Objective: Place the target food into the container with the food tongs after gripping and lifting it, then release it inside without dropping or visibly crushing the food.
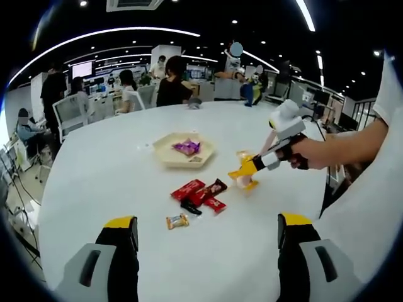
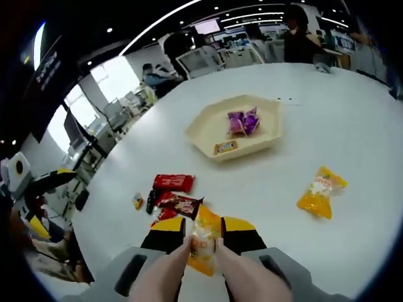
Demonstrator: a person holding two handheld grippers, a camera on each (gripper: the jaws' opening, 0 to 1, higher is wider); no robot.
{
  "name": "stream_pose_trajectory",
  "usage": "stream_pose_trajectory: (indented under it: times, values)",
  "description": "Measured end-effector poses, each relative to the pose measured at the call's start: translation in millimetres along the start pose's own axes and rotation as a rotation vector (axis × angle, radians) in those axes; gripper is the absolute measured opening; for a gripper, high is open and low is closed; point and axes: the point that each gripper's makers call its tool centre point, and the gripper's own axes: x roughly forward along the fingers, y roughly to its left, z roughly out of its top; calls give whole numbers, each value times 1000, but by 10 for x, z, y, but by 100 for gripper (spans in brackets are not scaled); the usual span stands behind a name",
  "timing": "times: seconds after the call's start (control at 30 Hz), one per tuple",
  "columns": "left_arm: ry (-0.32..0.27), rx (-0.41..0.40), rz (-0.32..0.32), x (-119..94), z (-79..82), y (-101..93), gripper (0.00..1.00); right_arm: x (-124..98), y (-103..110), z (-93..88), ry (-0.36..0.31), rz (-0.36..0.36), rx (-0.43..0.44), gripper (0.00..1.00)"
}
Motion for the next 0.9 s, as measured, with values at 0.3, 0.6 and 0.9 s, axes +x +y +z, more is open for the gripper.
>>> stream_pose_trajectory:
  times: [0.3, 0.6, 0.9]
  values:
    - [-9, 14, -30, 71, 24, -59, 92, -319, -28, 77, -45, 2, 0, 22]
    - [-18, 21, -66, 179, 77, -174, 92, -535, 20, 129, -65, -24, -91, 22]
    - [27, 57, -116, 236, -25, -248, 91, -730, 3, 123, -87, -48, -127, 22]
